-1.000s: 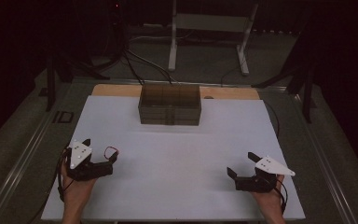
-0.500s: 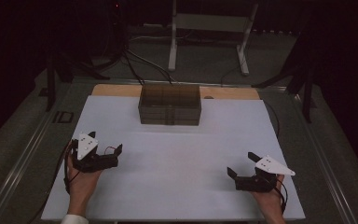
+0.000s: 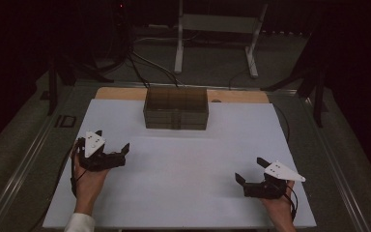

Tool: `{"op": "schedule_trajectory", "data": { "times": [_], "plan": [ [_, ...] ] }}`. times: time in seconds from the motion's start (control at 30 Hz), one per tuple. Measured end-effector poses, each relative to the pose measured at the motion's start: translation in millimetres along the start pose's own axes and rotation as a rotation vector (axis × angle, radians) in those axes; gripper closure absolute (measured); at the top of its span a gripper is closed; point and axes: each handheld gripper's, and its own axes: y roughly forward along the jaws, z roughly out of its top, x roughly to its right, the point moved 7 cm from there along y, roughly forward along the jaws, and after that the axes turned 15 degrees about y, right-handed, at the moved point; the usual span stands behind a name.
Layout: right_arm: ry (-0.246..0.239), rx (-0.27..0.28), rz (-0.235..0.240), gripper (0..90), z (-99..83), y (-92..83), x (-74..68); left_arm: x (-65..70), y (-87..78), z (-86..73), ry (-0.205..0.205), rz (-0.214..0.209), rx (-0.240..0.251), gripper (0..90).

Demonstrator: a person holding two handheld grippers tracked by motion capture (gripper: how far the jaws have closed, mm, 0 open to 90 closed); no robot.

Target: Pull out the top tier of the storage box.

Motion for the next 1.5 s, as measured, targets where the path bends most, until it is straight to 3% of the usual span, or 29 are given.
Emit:
{"op": "schedule_trajectory", "data": {
  "times": [0.5,1.5],
  "plan": [
    [-0.002,-0.001,0.003,0.0,-0.3,1.0,-0.9,-3.7,15.7,3.4,0.018,-0.001,-0.021,0.8],
    [-0.006,-0.002,0.005,0.0,-0.5,1.6,-1.3,-10.4,46.7,20.2,0.132,0.021,-0.075,0.8]
  ]
}}
